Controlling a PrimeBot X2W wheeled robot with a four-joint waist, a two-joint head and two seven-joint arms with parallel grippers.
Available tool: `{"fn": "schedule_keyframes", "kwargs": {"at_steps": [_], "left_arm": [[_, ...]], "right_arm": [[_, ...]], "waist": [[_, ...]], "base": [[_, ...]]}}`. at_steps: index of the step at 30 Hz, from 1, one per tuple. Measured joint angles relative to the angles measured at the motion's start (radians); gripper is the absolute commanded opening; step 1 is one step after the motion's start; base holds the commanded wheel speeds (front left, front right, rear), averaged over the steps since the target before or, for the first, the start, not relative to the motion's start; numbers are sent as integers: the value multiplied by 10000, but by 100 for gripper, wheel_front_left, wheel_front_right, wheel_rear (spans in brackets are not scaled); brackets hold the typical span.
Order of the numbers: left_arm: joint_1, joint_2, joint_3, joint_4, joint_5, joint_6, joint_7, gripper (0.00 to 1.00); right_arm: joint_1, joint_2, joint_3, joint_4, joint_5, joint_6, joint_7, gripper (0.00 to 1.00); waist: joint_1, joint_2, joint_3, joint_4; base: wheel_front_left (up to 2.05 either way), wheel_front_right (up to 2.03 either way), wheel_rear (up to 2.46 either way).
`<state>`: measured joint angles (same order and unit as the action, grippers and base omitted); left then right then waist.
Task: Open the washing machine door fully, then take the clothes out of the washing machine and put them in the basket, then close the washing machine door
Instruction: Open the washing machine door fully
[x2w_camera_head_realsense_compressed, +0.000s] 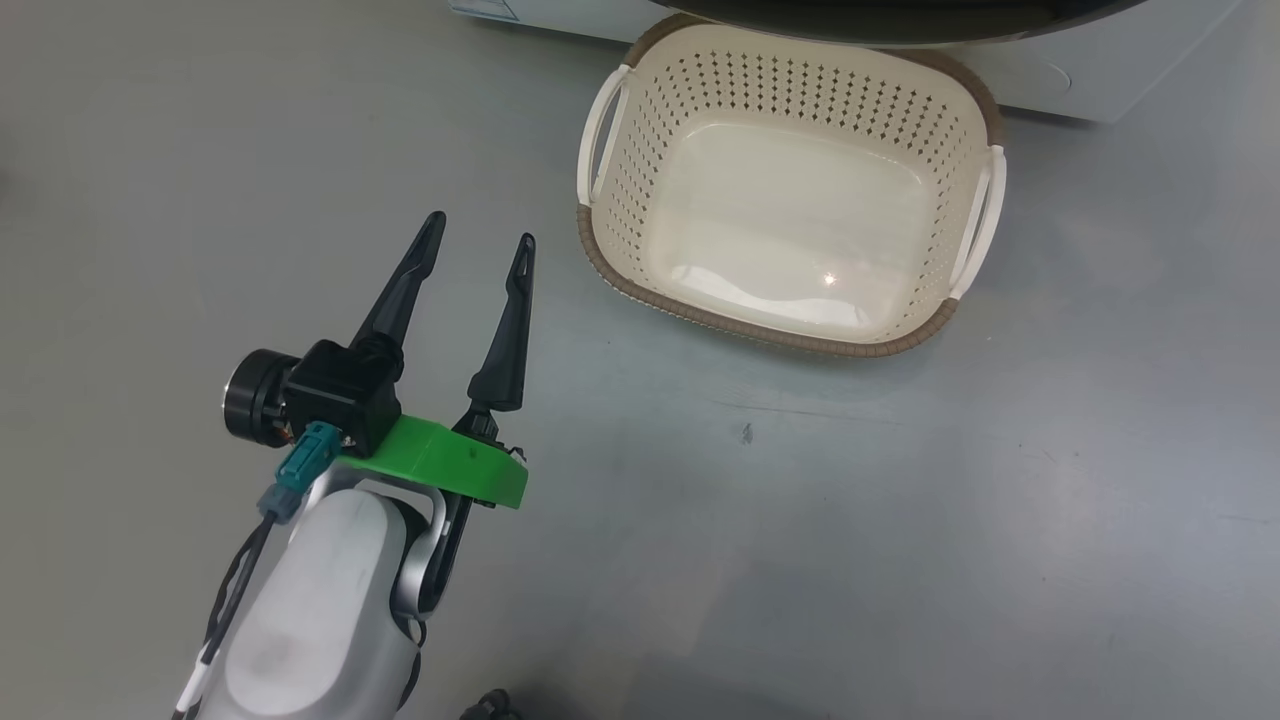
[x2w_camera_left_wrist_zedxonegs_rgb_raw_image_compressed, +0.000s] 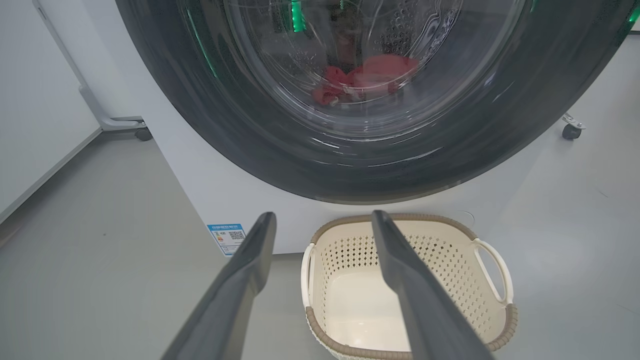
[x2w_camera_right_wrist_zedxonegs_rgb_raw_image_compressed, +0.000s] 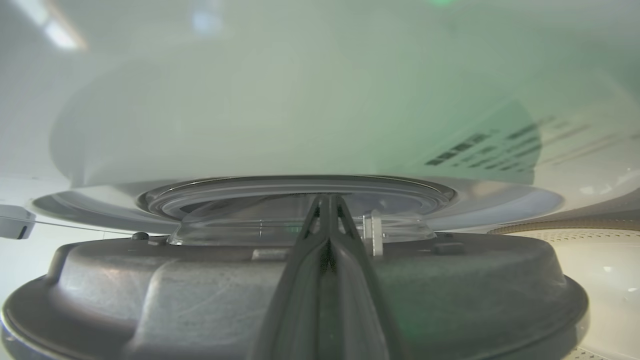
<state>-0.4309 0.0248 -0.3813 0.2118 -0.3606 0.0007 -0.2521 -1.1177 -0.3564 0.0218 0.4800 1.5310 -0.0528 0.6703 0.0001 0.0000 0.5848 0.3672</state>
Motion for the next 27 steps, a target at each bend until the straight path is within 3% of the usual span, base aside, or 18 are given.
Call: {"fn": "schedule_keyframes", "kwargs": {"at_steps": [9,20,27], "left_arm": [[3,-4,27,21,-15,128,0,100],[58,-6,33,176,23,132,0,100],[325,-4,58,307,194,163,0,100]], "right_arm": [[347,301,128,228,453,355,602,0],[1383,541,174,391,884,1028,1147,0],[1932,855,293,470,1053,1225,1365,0]], "waist": [[0,0,-182,-148],[0,0,-660,-263],[0,0,-1045,-408]], "base": [[0,0,0],[0,0,0],[0,0,0]]}}
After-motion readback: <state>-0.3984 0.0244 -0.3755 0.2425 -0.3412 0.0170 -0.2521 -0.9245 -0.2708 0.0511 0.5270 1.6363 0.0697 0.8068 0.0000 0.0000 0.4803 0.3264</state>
